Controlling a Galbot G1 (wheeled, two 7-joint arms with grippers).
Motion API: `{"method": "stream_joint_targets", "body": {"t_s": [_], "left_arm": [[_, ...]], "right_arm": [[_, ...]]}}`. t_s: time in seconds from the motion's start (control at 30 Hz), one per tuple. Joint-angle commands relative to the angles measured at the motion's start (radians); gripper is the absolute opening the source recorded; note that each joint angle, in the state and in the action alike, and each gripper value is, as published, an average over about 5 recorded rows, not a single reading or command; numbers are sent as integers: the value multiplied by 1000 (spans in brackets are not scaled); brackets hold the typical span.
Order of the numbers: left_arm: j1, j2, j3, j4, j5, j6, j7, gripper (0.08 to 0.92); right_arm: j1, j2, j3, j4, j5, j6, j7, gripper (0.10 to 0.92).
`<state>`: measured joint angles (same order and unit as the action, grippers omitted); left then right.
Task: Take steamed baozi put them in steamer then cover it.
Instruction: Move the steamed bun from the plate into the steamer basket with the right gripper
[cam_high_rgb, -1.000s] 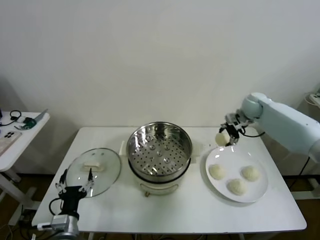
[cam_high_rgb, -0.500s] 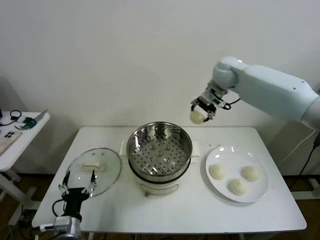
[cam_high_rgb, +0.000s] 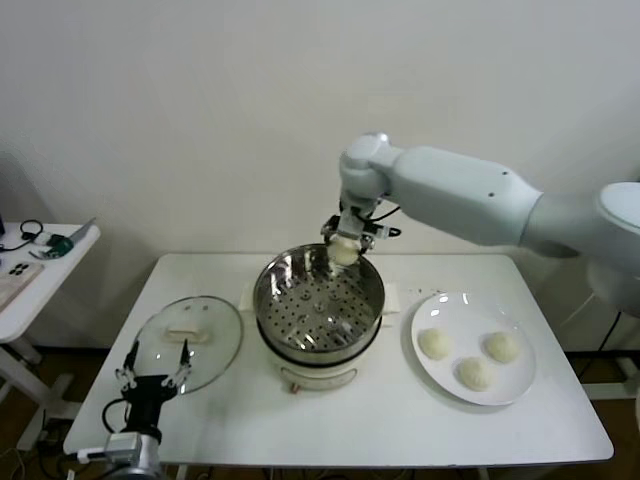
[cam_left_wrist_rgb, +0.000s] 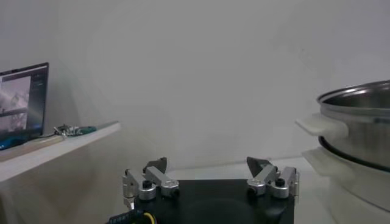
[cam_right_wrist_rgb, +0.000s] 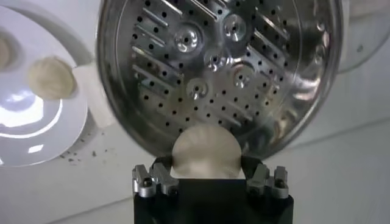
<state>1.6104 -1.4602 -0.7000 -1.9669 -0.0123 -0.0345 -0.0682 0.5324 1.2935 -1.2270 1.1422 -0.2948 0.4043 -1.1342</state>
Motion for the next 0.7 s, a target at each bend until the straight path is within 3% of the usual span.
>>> {"method": "stream_joint_targets", "body": {"t_s": [0.03,0.47,0.7], "left_arm": [[1,-1,0,1,-1,0,0,823],[3,-1,-1,4,-3,-1,0,823],[3,-3,-1,3,-3,-1,-1,823]], "right_arm": [[-93,86,14,-34,-100,34,3,738],[-131,105,20,-86,-143,43,18,741],[-137,101,21,-95,-141,44,33,816]]}}
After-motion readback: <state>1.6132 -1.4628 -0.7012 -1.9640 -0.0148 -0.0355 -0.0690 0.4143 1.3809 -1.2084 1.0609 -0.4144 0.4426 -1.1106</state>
